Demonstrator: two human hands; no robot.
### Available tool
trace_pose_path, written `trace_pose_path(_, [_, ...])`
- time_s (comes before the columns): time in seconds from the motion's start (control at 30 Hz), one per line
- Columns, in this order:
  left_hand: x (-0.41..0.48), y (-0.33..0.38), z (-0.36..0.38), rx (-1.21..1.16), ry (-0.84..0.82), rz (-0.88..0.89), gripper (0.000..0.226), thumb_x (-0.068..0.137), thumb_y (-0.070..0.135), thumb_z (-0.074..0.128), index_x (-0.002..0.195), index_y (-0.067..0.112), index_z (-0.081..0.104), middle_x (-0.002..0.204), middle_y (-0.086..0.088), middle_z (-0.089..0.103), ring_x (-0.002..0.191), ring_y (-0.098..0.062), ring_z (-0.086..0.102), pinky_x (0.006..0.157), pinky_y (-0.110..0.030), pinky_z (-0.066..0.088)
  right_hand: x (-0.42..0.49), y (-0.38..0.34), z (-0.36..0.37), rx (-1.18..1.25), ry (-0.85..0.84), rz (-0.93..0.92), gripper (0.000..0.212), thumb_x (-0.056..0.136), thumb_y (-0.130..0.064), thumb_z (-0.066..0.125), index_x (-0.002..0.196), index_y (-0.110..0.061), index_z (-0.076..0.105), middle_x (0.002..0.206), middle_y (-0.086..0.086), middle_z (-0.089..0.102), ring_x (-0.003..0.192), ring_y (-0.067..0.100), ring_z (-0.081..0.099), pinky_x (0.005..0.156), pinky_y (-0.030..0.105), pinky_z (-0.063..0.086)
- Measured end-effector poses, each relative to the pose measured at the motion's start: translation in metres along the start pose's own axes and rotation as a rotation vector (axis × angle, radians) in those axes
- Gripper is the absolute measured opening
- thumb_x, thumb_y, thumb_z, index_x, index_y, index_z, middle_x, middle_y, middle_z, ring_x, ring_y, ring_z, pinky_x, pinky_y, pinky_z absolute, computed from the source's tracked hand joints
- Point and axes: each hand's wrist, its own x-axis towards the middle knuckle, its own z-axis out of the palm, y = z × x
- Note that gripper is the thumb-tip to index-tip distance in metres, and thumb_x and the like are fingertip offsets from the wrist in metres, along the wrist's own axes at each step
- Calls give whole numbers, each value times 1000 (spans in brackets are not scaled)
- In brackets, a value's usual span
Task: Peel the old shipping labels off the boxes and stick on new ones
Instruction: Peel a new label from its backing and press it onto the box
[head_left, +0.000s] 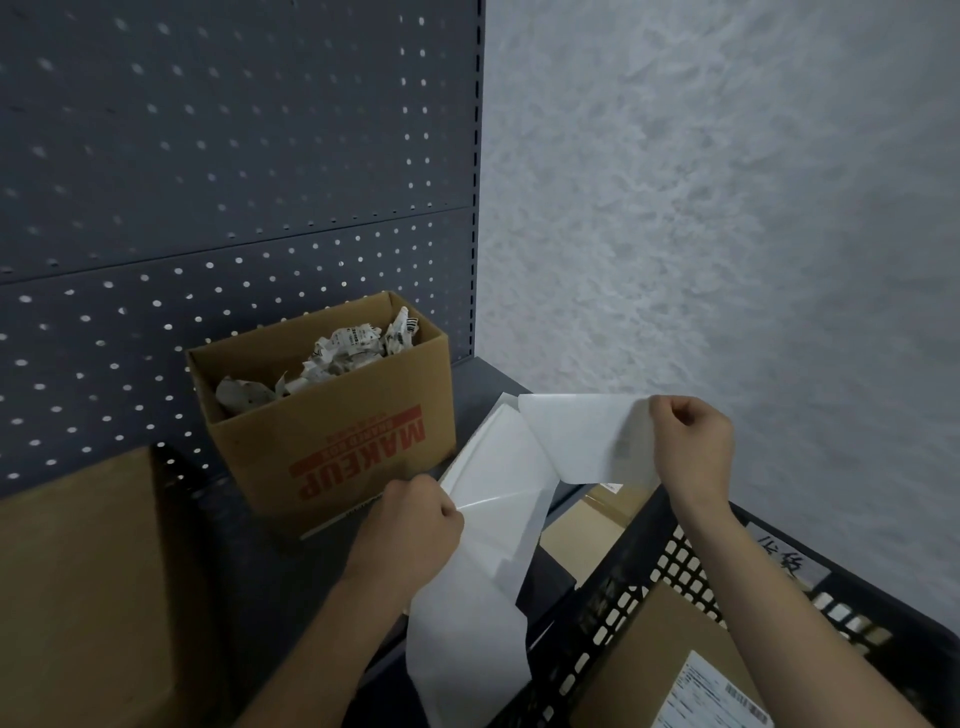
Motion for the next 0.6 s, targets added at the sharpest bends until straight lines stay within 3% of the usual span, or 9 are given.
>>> trace_pose_path(0.2, [3, -1, 1, -41, -1, -28, 43, 89, 8, 53, 52, 14, 32, 51, 2, 35, 44, -8, 33, 41, -13, 25, 4, 1, -1, 10, 41, -9, 21, 91, -22, 55, 76, -13, 68, 70, -3, 63, 66, 11, 54, 65, 26, 45])
trace_pose_path(0.43, [6, -4, 4, -32, 21, -16, 40, 87, 9, 51, 54, 15, 31, 55, -2, 32, 52, -13, 31, 50, -26, 26, 1, -7, 2, 55, 123, -71, 16, 94, -22, 54, 84, -15, 66, 81, -9, 64, 78, 5, 56, 67, 16, 41])
trace_pose_path(0.6, [3, -3, 2, 28, 50, -31, 37, 90, 12, 50, 57, 18, 34, 55, 2, 34, 49, -10, 30, 47, -23, 26, 10, -8, 1, 68, 157, -58, 20, 93, -25, 54, 91, -12, 69, 88, -3, 67, 85, 10, 59, 78, 26, 47])
